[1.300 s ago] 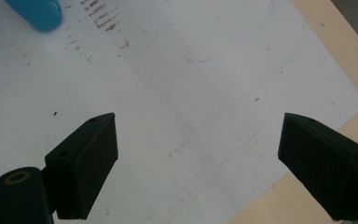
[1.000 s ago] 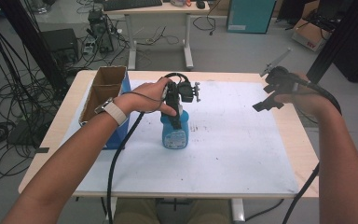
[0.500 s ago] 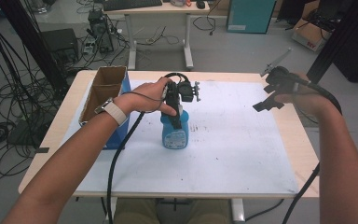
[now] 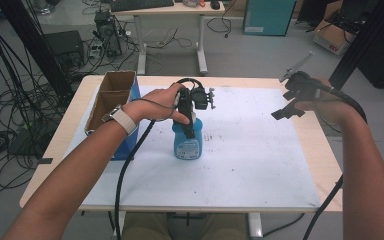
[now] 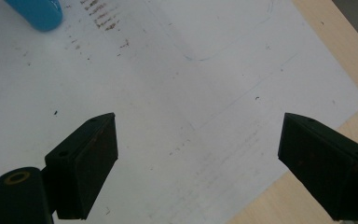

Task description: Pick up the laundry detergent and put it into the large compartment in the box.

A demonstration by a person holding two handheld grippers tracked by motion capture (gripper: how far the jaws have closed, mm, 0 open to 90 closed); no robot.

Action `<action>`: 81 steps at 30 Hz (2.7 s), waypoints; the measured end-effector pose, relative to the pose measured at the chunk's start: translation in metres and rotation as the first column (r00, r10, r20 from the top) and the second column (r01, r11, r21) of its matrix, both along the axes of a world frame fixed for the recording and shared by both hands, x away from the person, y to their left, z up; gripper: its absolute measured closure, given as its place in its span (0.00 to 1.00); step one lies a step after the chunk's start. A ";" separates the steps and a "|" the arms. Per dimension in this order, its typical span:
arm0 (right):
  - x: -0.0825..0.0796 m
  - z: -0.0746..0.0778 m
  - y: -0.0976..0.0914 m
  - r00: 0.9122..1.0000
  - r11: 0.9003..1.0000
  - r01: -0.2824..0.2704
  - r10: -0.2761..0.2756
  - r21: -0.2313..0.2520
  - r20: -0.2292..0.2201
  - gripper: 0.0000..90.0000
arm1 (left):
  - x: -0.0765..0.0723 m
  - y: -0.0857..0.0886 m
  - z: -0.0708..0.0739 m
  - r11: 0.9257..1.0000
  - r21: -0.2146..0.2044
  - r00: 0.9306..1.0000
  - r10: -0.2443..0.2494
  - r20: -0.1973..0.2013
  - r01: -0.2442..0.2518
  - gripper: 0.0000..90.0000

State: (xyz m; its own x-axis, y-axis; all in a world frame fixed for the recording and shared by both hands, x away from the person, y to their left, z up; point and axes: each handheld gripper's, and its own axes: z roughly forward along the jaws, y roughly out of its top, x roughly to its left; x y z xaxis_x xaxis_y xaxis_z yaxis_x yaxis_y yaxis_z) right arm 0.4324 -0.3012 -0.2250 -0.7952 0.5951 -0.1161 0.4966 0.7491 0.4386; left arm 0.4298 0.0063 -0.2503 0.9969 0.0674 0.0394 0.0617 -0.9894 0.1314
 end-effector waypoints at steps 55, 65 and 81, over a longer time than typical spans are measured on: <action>-0.004 -0.006 -0.007 1.000 1.000 0.014 -0.014 0.001 -0.011 0.13 | 0.003 -0.005 -0.018 0.999 0.043 1.000 -0.012 -0.006 0.013 0.09; -0.004 -0.007 -0.008 1.000 1.000 0.016 -0.016 0.002 -0.016 0.13 | 0.003 -0.006 -0.019 0.999 0.038 1.000 -0.021 -0.010 0.021 0.16; -0.004 -0.010 -0.010 1.000 1.000 0.021 -0.021 0.004 -0.022 0.13 | 0.002 -0.006 -0.021 0.998 0.030 0.997 -0.058 -0.046 0.059 0.44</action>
State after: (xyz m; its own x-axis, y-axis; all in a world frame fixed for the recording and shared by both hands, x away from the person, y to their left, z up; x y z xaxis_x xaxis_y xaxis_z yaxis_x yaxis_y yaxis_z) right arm 0.4281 -0.3113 -0.2349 -0.7850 0.6120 -0.0959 0.5216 0.7364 0.4308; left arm 0.4318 -0.0002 -0.2711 1.0000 0.0082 -0.0042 0.0085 -0.9951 0.0986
